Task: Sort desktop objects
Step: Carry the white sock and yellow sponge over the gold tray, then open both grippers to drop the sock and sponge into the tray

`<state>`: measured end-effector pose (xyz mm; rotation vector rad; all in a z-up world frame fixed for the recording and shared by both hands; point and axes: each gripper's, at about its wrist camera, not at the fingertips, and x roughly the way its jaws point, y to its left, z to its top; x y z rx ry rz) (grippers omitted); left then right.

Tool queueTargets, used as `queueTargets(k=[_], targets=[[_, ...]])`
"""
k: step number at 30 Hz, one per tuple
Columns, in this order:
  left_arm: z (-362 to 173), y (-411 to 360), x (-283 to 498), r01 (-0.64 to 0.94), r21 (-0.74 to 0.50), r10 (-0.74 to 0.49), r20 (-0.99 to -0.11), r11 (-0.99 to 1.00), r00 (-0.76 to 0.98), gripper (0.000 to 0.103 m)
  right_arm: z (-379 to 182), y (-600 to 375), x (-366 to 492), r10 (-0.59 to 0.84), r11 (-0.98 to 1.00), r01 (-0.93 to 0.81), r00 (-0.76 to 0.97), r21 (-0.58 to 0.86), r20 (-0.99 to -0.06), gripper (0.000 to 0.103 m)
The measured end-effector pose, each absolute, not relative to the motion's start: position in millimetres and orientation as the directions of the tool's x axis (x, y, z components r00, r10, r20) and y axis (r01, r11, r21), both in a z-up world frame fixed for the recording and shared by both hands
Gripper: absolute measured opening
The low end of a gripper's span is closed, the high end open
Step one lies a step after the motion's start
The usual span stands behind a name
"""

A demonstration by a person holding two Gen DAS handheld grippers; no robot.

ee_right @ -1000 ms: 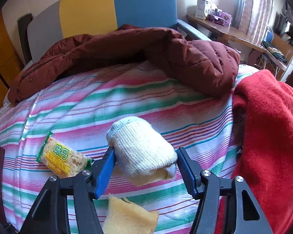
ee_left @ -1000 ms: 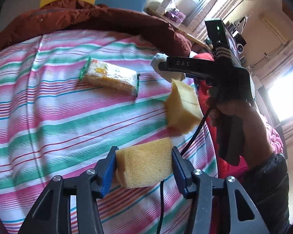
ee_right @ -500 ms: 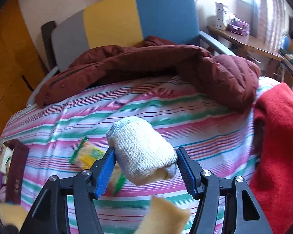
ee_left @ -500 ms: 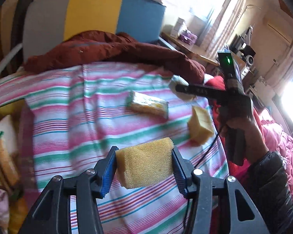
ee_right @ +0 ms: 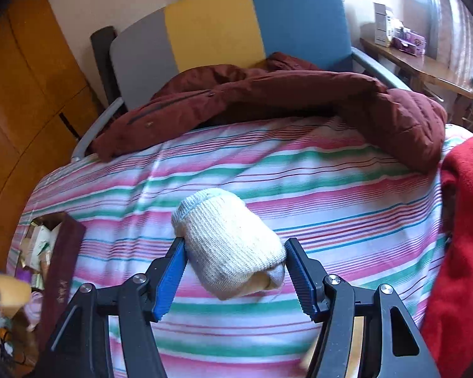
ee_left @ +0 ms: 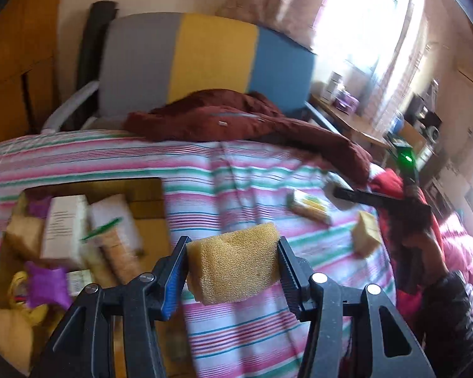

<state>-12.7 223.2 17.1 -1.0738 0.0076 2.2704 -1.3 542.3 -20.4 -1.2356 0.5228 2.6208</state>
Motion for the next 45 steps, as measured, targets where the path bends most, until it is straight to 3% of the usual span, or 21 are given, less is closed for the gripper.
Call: queueTargets(k=[12,24,29,31,41,45], targets=[[1.5,97.9,-38.2,-0.318,-0.277,0.416,-0.707,-0.907,-0.572,0.053,4.2,404.4,-20.9,-0.161,-0.952,-0.103,-0.632,0.288,-0.758,0.064],[-27.8,47.6,-34.5,-0.248,-0.358,0.435,-0.710,-0.900,-0.554,0.053,6.1,269.0,-17.8,-0.428,-0.887,0.124,-0.583,0.445,-0.691,0.064],[-22.7,48.1,-46.5,-0.257,-0.391,0.465,-0.686,-0.884,-0.559,0.055,-9.9,242.5,-16.9,-0.464,-0.867,0.117,-0.545,0.485,-0.698,0.069],[-23.3,52.8,-51.8,-0.263,-0.389,0.468,-0.685,-0.883,-0.558,0.057,-13.9,237.8,-14.3,-0.494,-0.848,0.118,-0.527,0.516,-0.691,0.080],[-33.4,60.3,-57.1,-0.287,-0.421,0.510,-0.700,-0.860,-0.501,0.067,-9.0,237.1,15.0,-0.397,-0.905,0.104,-0.557,0.413,-0.730,0.085],[-20.1,57.9,-53.7,-0.341,-0.459,0.572,-0.638,-0.820,-0.515,0.081,-4.4,235.9,24.0,-0.329,-0.935,0.095,-0.591,0.341,-0.736,0.088]])
